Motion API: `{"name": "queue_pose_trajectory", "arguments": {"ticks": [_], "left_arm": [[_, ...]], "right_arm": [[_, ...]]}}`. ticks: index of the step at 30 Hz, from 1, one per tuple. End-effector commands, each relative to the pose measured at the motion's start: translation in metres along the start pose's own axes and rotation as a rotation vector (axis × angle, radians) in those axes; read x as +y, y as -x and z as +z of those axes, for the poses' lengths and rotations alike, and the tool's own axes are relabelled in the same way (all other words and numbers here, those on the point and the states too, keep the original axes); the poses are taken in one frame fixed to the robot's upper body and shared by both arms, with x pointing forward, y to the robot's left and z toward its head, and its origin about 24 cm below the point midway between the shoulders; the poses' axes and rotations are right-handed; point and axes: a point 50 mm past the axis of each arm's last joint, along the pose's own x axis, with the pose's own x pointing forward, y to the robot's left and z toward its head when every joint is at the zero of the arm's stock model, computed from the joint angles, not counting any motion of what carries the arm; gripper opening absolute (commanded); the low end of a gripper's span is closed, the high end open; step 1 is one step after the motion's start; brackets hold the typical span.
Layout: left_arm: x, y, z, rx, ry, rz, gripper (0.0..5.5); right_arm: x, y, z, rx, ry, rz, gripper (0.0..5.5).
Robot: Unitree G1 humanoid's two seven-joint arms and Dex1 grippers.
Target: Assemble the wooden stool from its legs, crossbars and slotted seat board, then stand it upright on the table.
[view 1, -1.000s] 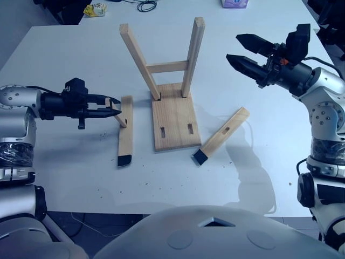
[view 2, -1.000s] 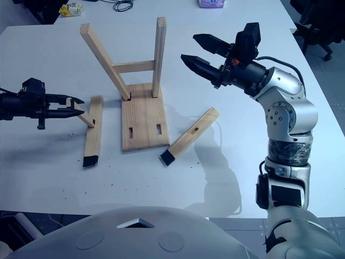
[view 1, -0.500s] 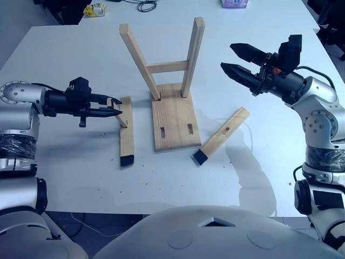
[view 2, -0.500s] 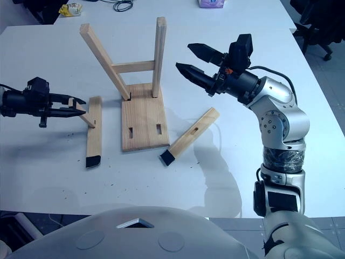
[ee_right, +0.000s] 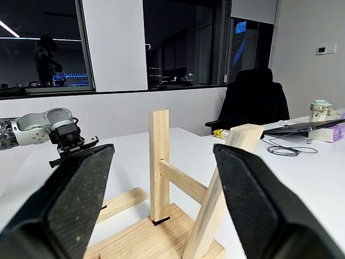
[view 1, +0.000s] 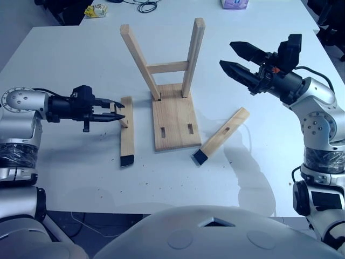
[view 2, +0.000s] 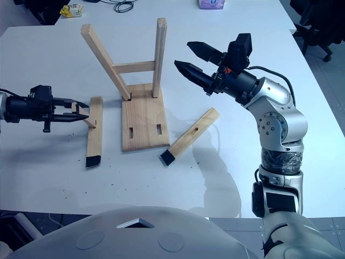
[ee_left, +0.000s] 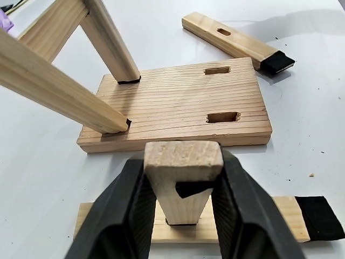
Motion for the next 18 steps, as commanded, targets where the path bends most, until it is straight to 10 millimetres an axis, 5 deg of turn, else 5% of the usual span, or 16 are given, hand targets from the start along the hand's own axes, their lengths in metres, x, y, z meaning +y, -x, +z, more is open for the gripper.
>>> {"name": "queue_pose_trajectory", "arguments": {"ticks": [1,12,18], "left_arm": [[-0.016,-0.010,-0.041,0.102,0.231,-0.084,1.32],[-0.012,-0.014,-0.038,0.111,0.193,-0.027,1.32],[0.000,0.001,-0.015,0.076,0.164,0.063,2.33]], "right_arm": [[-0.002,-0.003,0.004,-0.008,0.003,0.011,3.40],[-0.002,-0.003,0.003,-0.021,0.002,-0.003,3.40],[-0.002,0.001,0.002,-0.035,-0.008,-0.028,3.40]]}}
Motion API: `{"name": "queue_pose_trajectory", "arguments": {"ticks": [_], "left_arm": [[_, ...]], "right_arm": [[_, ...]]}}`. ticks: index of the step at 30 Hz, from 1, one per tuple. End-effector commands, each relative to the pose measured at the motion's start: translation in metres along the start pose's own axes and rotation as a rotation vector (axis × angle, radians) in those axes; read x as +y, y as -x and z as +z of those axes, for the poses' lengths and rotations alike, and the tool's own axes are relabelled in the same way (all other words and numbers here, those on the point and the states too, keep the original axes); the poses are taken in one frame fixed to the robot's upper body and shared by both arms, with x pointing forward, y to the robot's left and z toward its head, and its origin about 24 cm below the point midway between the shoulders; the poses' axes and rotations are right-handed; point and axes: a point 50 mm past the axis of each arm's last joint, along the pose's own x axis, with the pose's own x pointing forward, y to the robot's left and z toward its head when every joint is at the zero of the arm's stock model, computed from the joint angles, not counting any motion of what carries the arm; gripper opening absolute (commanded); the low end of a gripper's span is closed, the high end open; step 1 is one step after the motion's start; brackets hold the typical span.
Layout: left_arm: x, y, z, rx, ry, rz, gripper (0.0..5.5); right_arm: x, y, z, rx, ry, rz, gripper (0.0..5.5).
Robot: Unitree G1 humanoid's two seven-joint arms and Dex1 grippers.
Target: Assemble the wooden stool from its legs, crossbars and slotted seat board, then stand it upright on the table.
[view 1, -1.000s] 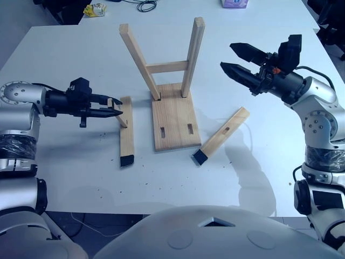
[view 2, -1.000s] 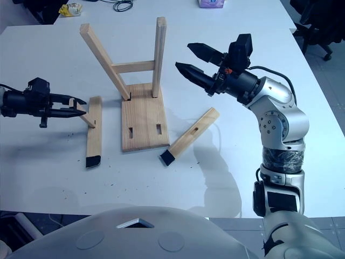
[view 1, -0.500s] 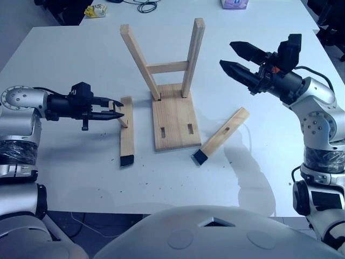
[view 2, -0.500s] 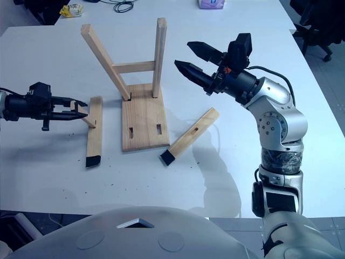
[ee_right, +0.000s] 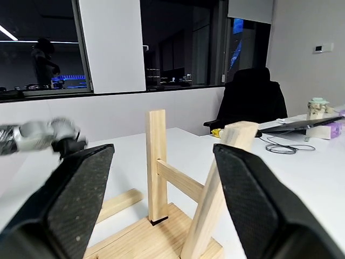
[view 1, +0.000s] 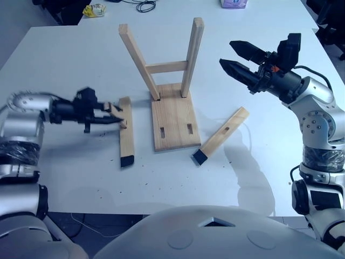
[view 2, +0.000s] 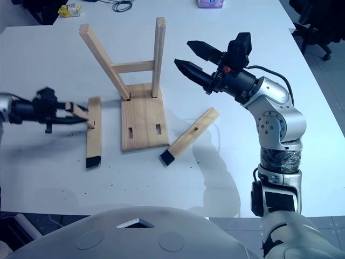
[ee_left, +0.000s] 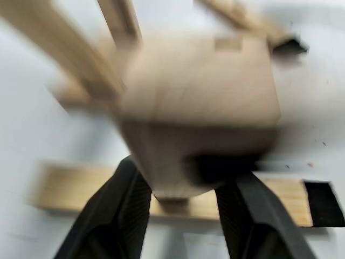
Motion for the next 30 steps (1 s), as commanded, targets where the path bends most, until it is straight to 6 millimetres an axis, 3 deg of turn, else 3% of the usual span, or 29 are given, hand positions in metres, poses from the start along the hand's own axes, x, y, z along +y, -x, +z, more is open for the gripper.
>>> {"name": "queue_pose_trajectory", "arguments": {"ticks": [1,3,6,16,23,30], "left_arm": [[0.009,0.015,0.021,-0.002,-0.069,0.084,2.48],[0.015,0.020,0.028,-0.013,-0.095,0.136,2.82],[0.016,0.024,0.037,-0.031,-0.108,0.141,2.82],[-0.006,0.026,0.045,-0.061,-0.111,0.092,2.82],[0.004,0.028,0.086,-0.347,-0.191,0.382,2.82],[-0.038,0.018,0.110,-0.639,-0.156,0.573,2.82]], "right_arm": [[0.000,0.003,0.002,-0.033,-0.004,-0.022,3.40],[0.000,0.004,0.001,-0.040,-0.010,-0.038,3.40],[0.002,0.007,-0.004,-0.040,-0.027,-0.058,3.40],[0.006,0.013,-0.015,-0.029,-0.062,-0.096,3.40],[0.011,0.016,-0.018,-0.047,-0.082,-0.130,3.40],[0.008,0.021,-0.012,-0.054,-0.071,-0.151,3.40]]}}
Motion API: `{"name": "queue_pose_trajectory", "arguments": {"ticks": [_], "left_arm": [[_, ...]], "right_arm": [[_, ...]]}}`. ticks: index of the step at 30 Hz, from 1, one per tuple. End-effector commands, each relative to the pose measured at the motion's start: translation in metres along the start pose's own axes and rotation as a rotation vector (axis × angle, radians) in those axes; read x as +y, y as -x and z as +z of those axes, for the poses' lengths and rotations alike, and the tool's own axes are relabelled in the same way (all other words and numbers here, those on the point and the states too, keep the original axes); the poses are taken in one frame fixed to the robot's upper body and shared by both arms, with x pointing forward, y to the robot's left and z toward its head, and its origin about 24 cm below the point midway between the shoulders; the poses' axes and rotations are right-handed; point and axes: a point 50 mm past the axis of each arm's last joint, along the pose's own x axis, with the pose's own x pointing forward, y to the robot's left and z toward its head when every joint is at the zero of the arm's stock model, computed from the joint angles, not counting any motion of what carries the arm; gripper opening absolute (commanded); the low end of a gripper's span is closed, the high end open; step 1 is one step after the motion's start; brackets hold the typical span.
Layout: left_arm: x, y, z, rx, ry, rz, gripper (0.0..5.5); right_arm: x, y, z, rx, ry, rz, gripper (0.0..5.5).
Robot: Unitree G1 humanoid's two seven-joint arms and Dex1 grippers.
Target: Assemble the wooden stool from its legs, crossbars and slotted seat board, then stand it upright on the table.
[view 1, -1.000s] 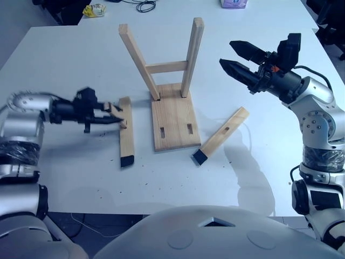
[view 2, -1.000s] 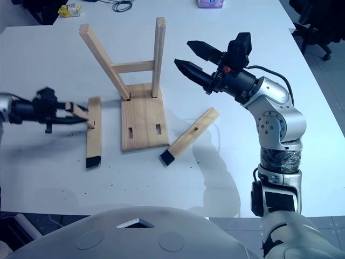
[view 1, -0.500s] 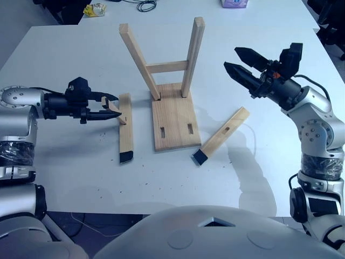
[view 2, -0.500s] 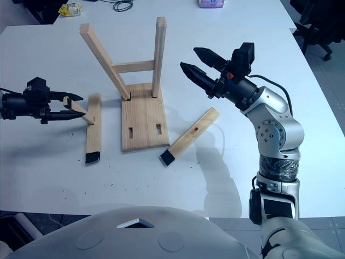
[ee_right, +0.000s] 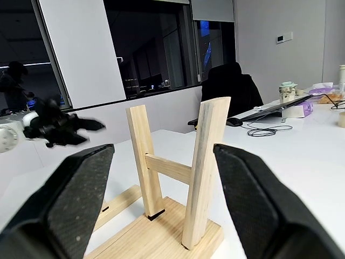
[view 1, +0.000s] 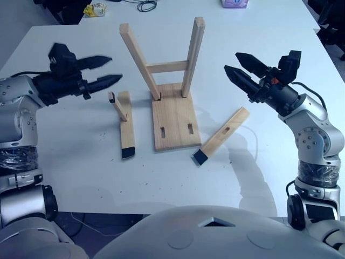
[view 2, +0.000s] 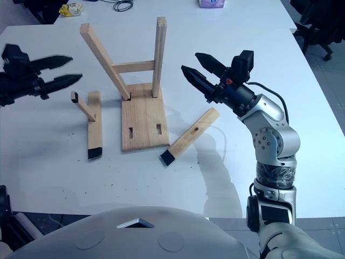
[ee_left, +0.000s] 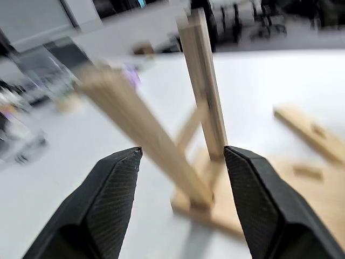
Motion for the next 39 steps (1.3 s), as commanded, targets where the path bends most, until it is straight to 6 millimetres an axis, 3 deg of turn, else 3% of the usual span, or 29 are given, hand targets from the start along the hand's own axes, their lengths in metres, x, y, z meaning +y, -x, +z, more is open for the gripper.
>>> {"name": "queue_pose_trajectory", "arguments": {"ticks": [1,9,12,15,19,23,28,31,34,36,39], "left_arm": [[-0.026,-0.005,0.012,-0.151,0.061,0.172,2.82],[-0.052,-0.034,-0.013,-0.228,0.191,0.647,2.82],[-0.051,-0.042,-0.019,-0.228,0.231,0.795,2.82],[-0.047,-0.038,-0.025,-0.220,0.256,0.906,2.82],[-0.036,-0.028,-0.013,-0.280,0.258,1.000,2.82],[-0.033,-0.024,-0.015,-0.284,0.259,1.044,2.82],[-0.029,-0.024,0.033,-0.496,0.179,1.030,2.82],[-0.033,-0.026,0.042,-0.523,0.166,1.015,2.82],[-0.042,-0.026,0.024,-0.433,0.196,1.025,2.82],[-0.048,-0.023,-0.005,-0.331,0.270,1.053,2.82],[-0.065,-0.022,-0.066,-0.016,0.358,1.048,2.82]], "right_arm": [[-0.003,0.004,0.011,-0.025,0.025,-0.023,3.40],[-0.004,-0.007,0.017,-0.061,0.013,-0.011,3.40],[-0.003,-0.011,0.016,-0.054,0.007,0.001,3.40],[-0.002,-0.015,0.014,-0.054,0.000,0.014,3.40],[0.000,-0.014,0.010,-0.056,-0.017,0.010,3.40],[0.001,-0.015,0.007,-0.060,-0.026,0.009,3.40],[-0.001,-0.014,0.012,-0.090,-0.040,0.003,3.40],[-0.002,-0.013,0.012,-0.079,-0.042,0.002,3.40],[-0.003,-0.014,0.012,-0.072,-0.045,0.004,3.40],[-0.004,-0.014,0.012,-0.068,-0.046,0.006,3.40],[-0.005,-0.017,0.010,-0.047,-0.038,0.011,3.40]]}}
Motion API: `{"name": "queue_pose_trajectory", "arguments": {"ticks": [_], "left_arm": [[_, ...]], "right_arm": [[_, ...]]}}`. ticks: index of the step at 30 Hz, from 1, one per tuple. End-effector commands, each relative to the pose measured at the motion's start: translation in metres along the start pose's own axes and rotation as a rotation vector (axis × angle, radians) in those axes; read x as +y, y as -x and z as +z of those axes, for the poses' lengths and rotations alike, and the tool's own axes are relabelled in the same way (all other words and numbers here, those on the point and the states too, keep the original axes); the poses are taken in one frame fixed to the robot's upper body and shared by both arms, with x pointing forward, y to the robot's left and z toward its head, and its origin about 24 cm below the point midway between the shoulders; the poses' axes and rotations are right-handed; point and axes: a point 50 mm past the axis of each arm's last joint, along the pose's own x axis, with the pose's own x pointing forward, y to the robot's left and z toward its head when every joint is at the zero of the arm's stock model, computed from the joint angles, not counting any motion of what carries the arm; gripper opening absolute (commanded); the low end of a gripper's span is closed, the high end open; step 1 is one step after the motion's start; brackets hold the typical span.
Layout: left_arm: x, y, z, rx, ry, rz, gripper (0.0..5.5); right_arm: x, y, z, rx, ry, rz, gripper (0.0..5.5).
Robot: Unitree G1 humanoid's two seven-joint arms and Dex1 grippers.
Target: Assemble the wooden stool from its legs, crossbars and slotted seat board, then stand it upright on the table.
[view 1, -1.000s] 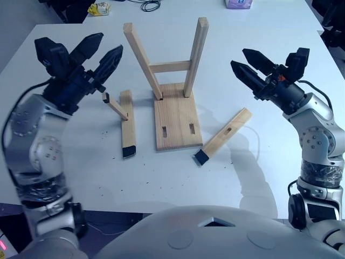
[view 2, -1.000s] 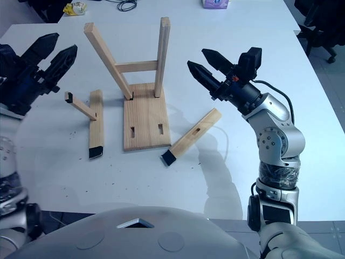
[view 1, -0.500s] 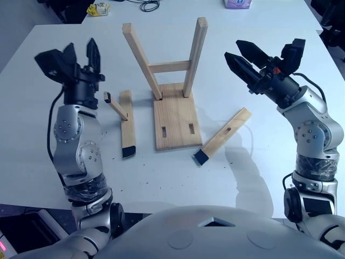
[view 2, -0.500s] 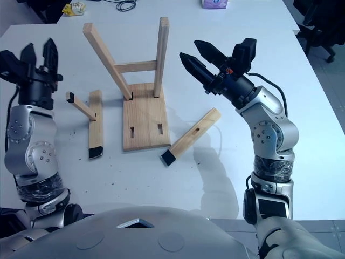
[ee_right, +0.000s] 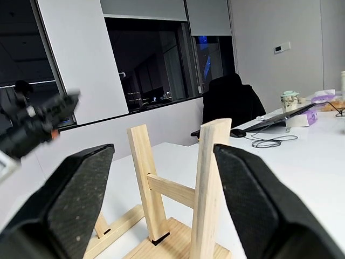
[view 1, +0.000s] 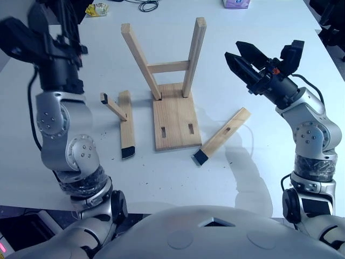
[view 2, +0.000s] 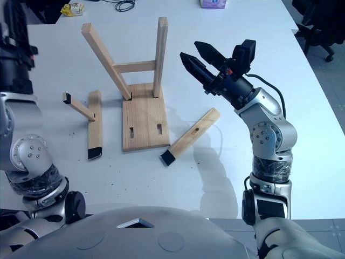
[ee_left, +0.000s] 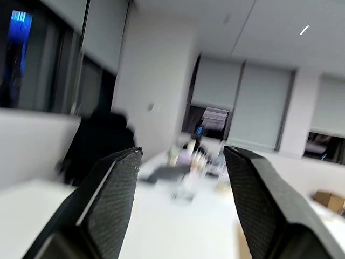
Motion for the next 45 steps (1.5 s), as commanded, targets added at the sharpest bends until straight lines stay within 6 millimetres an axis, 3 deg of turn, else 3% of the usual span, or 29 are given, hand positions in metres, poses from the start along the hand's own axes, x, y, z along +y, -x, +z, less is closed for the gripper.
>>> {"name": "queue_pose_trajectory", "arguments": {"ticks": [1,3,6,14,19,21,26,36,38,40,45], "left_arm": [[0.019,0.032,-0.072,0.386,-0.097,0.059,2.82],[0.018,0.036,-0.088,0.476,-0.104,0.052,2.82],[0.007,0.026,-0.084,0.448,-0.074,-0.006,2.82],[-0.005,0.014,-0.039,0.214,0.065,-0.115,2.82],[-0.026,0.005,0.000,0.036,0.107,-0.276,2.82],[-0.022,-0.006,0.010,-0.025,0.081,-0.233,2.82],[0.003,-0.030,0.000,-0.003,-0.100,-0.060,2.82],[-0.005,-0.026,0.014,-0.111,-0.064,-0.078,2.82],[-0.004,-0.023,0.009,-0.077,-0.073,-0.071,2.82],[0.003,-0.018,-0.009,0.041,-0.121,-0.029,2.82],[0.024,0.014,-0.085,0.530,-0.261,0.045,2.82]], "right_arm": [[-0.001,-0.004,0.001,0.023,0.009,0.023,3.40],[-0.002,-0.006,0.002,0.018,0.011,0.028,3.40],[0.000,-0.007,0.003,0.001,0.011,0.031,3.40],[0.003,-0.005,-0.001,-0.002,0.000,0.026,3.40],[0.003,-0.006,-0.001,-0.005,-0.001,0.026,3.40],[0.003,-0.007,-0.001,-0.006,-0.001,0.029,3.40],[0.004,-0.010,-0.002,-0.007,-0.003,0.034,3.40],[0.005,-0.010,-0.001,-0.014,-0.006,0.039,3.40],[0.005,-0.010,-0.002,-0.011,-0.009,0.039,3.40],[0.005,-0.009,-0.002,-0.008,-0.011,0.039,3.40],[0.005,-0.011,-0.003,0.001,-0.019,0.044,3.40]]}}
